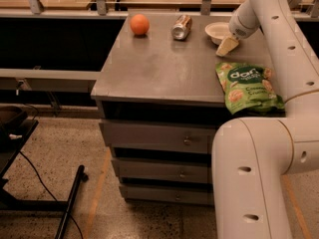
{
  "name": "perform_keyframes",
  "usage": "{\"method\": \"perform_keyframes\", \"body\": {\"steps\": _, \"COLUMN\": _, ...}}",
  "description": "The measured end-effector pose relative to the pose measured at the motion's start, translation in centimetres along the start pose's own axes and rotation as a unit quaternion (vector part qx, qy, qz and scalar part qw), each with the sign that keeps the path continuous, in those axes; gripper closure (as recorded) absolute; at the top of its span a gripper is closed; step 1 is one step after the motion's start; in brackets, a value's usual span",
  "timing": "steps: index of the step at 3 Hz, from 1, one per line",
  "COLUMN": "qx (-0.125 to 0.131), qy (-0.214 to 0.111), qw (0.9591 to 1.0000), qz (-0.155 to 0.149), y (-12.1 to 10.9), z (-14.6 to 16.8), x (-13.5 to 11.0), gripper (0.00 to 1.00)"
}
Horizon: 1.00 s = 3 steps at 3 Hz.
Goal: Move paper bowl near green rice chip bag
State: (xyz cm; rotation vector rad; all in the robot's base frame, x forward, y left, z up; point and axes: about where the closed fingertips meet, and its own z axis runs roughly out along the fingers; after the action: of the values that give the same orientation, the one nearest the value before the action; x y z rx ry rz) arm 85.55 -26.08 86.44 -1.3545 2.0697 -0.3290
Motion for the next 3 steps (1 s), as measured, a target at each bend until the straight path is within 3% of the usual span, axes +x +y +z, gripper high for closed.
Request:
{"method": "perform_keyframes", "body": {"steps": 1, "qx": -0.004, "qy": 0.005, "qw": 1.0000, "qz": 0.001, "y": 0.3, "z": 0.4, "x": 0.3, "gripper": 0.55}}
{"method": "perform_keyframes", "body": {"steps": 3, "qx": -0.013, "qy": -0.049, "qw": 0.9980, "qz": -0.038, "y": 0.3, "z": -3.2, "x": -2.6, "gripper": 0.99}}
